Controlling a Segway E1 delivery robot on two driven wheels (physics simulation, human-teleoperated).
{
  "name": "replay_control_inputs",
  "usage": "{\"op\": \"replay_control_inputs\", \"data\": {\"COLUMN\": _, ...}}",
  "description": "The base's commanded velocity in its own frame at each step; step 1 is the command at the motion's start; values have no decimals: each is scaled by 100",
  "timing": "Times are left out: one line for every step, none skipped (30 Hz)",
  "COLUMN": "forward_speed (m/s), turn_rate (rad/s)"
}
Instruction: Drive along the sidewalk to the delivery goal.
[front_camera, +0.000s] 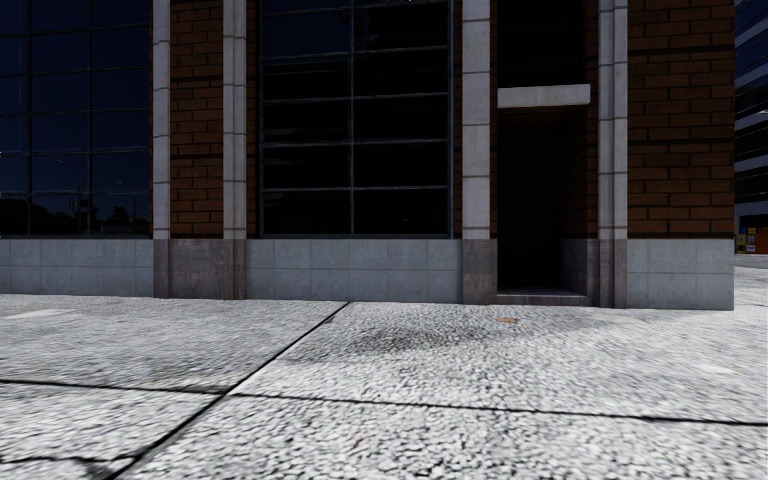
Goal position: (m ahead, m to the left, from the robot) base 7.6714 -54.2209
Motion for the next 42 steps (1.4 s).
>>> {"op": "replay_control_inputs", "data": {"forward_speed": 6, "turn_rate": -3}}
{"op": "replay_control_inputs", "data": {"forward_speed": 21, "turn_rate": -7}}
{"op": "replay_control_inputs", "data": {"forward_speed": 40, "turn_rate": -9}}
{"op": "replay_control_inputs", "data": {"forward_speed": 49, "turn_rate": -12}}
{"op": "replay_control_inputs", "data": {"forward_speed": 51, "turn_rate": -19}}
{"op": "replay_control_inputs", "data": {"forward_speed": 51, "turn_rate": -19}}
{"op": "replay_control_inputs", "data": {"forward_speed": 53, "turn_rate": -26}}
{"op": "replay_control_inputs", "data": {"forward_speed": 53, "turn_rate": -26}}
{"op": "replay_control_inputs", "data": {"forward_speed": 55, "turn_rate": -26}}
{"op": "replay_control_inputs", "data": {"forward_speed": 55, "turn_rate": -27}}
{"op": "replay_control_inputs", "data": {"forward_speed": 55, "turn_rate": -27}}
{"op": "replay_control_inputs", "data": {"forward_speed": 55, "turn_rate": -27}}
{"op": "replay_control_inputs", "data": {"forward_speed": 55, "turn_rate": -27}}
{"op": "replay_control_inputs", "data": {"forward_speed": 55, "turn_rate": -27}}
{"op": "replay_control_inputs", "data": {"forward_speed": 58, "turn_rate": -27}}
{"op": "replay_control_inputs", "data": {"forward_speed": 65, "turn_rate": -28}}
{"op": "replay_control_inputs", "data": {"forward_speed": 71, "turn_rate": -28}}
{"op": "replay_control_inputs", "data": {"forward_speed": 75, "turn_rate": -28}}
{"op": "replay_control_inputs", "data": {"forward_speed": 76, "turn_rate": -29}}
{"op": "replay_control_inputs", "data": {"forward_speed": 76, "turn_rate": -29}}
{"op": "replay_control_inputs", "data": {"forward_speed": 77, "turn_rate": -35}}
{"op": "replay_control_inputs", "data": {"forward_speed": 77, "turn_rate": -37}}
{"op": "replay_control_inputs", "data": {"forward_speed": 77, "turn_rate": -38}}
{"op": "replay_control_inputs", "data": {"forward_speed": 77, "turn_rate": -38}}
{"op": "replay_control_inputs", "data": {"forward_speed": 77, "turn_rate": -38}}
{"op": "replay_control_inputs", "data": {"forward_speed": 77, "turn_rate": -39}}
{"op": "replay_control_inputs", "data": {"forward_speed": 77, "turn_rate": -39}}
{"op": "replay_control_inputs", "data": {"forward_speed": 77, "turn_rate": -43}}
{"op": "replay_control_inputs", "data": {"forward_speed": 77, "turn_rate": -44}}
{"op": "replay_control_inputs", "data": {"forward_speed": 77, "turn_rate": -47}}
{"op": "replay_control_inputs", "data": {"forward_speed": 77, "turn_rate": -50}}
{"op": "replay_control_inputs", "data": {"forward_speed": 77, "turn_rate": -53}}
{"op": "replay_control_inputs", "data": {"forward_speed": 77, "turn_rate": -56}}
{"op": "replay_control_inputs", "data": {"forward_speed": 77, "turn_rate": -56}}
{"op": "replay_control_inputs", "data": {"forward_speed": 77, "turn_rate": -57}}
{"op": "replay_control_inputs", "data": {"forward_speed": 77, "turn_rate": -57}}
{"op": "replay_control_inputs", "data": {"forward_speed": 77, "turn_rate": -57}}
{"op": "replay_control_inputs", "data": {"forward_speed": 77, "turn_rate": -57}}
{"op": "replay_control_inputs", "data": {"forward_speed": 77, "turn_rate": -57}}
{"op": "replay_control_inputs", "data": {"forward_speed": 77, "turn_rate": -57}}
{"op": "replay_control_inputs", "data": {"forward_speed": 77, "turn_rate": -57}}
{"op": "replay_control_inputs", "data": {"forward_speed": 80, "turn_rate": -57}}
